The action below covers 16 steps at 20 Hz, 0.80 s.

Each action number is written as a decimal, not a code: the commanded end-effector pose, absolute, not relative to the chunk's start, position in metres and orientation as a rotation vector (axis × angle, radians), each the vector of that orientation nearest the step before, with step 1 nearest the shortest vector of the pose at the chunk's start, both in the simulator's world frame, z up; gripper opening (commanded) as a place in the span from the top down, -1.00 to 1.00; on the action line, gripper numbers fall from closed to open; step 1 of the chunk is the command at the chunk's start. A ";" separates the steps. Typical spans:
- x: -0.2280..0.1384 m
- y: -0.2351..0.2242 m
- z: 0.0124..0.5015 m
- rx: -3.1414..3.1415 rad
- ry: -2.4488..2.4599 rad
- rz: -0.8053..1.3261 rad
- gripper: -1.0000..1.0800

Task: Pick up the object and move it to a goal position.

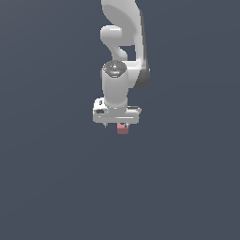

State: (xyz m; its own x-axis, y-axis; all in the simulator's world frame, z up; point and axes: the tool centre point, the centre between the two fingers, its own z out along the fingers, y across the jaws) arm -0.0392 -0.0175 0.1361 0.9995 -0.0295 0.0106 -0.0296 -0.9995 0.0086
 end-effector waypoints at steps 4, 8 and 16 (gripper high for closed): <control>-0.070 0.000 0.112 3.137 0.013 0.008 -0.92; -0.087 0.008 0.100 3.139 0.044 0.004 -0.92; -0.104 0.015 0.090 3.141 0.074 0.000 -0.92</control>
State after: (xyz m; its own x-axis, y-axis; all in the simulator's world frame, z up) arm -0.1024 0.0146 0.0909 0.9990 0.0449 -0.0004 0.0449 -0.9990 0.0002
